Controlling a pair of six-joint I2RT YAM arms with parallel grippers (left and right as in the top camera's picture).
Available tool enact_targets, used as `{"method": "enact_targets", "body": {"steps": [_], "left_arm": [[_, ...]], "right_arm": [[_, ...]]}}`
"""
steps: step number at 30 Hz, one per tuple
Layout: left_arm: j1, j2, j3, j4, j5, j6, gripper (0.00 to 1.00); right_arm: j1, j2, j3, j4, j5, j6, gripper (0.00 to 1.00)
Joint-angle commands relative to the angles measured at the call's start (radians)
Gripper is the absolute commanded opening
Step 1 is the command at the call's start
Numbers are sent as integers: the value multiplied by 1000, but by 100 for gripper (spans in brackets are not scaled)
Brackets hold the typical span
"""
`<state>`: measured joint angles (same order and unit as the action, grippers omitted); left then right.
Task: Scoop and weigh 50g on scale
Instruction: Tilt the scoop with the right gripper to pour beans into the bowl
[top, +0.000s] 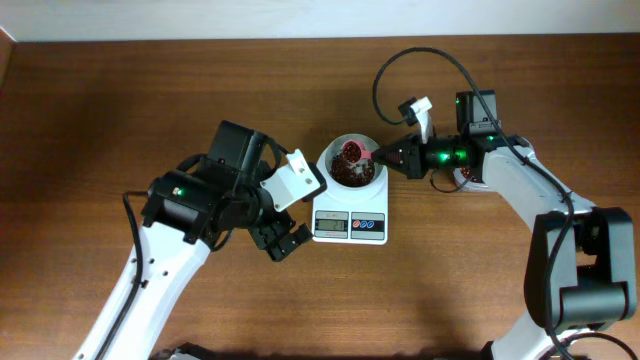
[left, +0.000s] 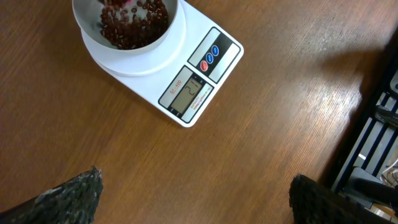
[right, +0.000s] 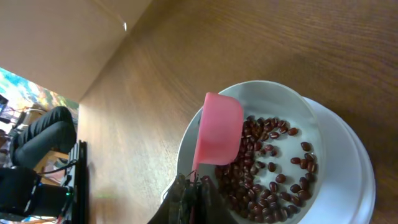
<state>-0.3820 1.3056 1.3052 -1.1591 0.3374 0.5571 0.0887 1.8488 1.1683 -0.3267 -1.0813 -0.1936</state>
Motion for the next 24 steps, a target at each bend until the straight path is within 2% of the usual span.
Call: {"method": "enact_targets", "body": {"steps": [1,4,7,9,10,12,13,15,17,20,24], "left_arm": [[3,5,-3,2,14,12,99],[3,5,-3,2,14,12,99],[3,5,-3,2,14,12,99],[3,5,-3,2,14,12,99],[3,5,-3,2,14,12,99],[3,5,-3,2,14,12,99],[3,5,-3,2,14,12,99],[3,5,-3,2,14,12,99],[3,5,-3,2,14,12,99],[3,5,-3,2,14,12,99],[3,5,-3,2,14,12,99]], "right_arm": [[3,9,-3,6,-16,-66,4],[3,9,-3,6,102,-90,4],[2,9,-3,6,-80,-129,4],[3,9,-3,-1,113,-87,4],[3,9,-3,-8,114,-77,4],[3,9,-3,-9,-63,-177,4],[3,9,-3,-4,-55,-195,4],[3,9,-3,-9,107,-135,4],[3,9,-3,-12,-38,-182,4],[3,9,-1,-10,50,-124,4],[3,-43,6,-34,76,-123,4]]}}
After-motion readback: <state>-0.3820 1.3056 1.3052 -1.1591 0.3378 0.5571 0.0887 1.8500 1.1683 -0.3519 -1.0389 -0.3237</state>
